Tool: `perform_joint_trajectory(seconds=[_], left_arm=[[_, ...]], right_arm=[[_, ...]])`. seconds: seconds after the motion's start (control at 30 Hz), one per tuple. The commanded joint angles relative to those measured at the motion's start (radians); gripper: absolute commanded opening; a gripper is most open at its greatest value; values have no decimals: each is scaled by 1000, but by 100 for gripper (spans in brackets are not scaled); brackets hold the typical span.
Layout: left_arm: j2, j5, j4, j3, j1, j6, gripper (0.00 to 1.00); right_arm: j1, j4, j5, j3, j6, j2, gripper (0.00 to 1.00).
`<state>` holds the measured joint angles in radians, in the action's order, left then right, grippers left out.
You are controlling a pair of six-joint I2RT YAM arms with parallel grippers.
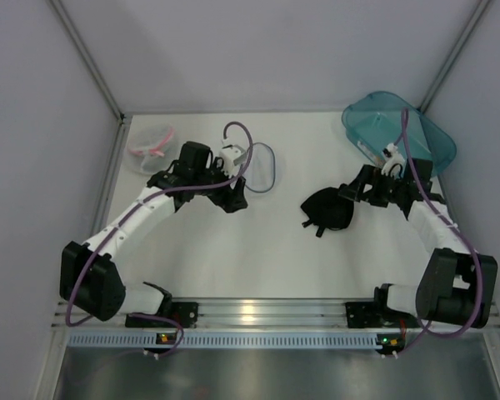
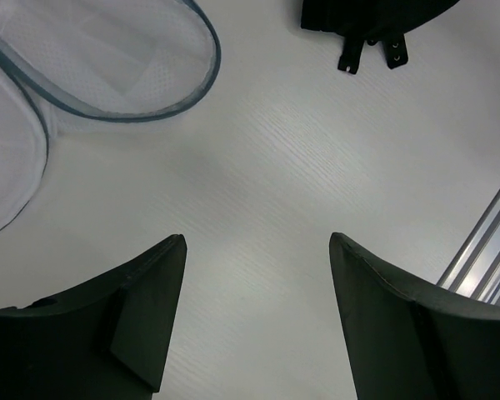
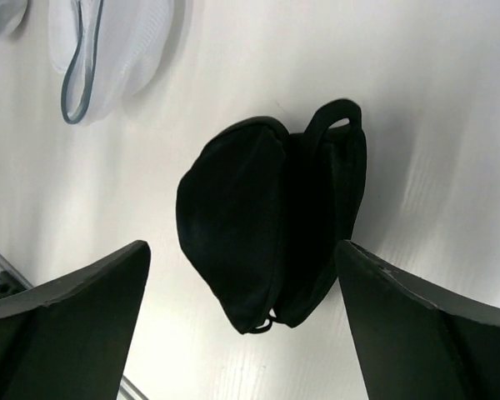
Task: Place the bra in the laundry bag and zip it closed
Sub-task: Adjust the bra at the center of the board.
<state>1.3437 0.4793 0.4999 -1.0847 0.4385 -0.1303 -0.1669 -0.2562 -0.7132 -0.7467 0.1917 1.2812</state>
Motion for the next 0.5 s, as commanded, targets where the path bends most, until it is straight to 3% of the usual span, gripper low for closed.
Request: perform_joint_trajectory(seconds=[0.0, 0.23, 0.47], left_arm=[[58, -1, -34, -61, 61, -49, 75], [215, 2, -35, -184, 155, -52, 73], [256, -1, -35, -182, 167, -49, 71]], right_arm=[[-13, -77, 47, -77, -60, -25, 96], [-13, -98, -61, -186, -42, 266, 99], [3, 14, -92, -152, 9, 336, 99]])
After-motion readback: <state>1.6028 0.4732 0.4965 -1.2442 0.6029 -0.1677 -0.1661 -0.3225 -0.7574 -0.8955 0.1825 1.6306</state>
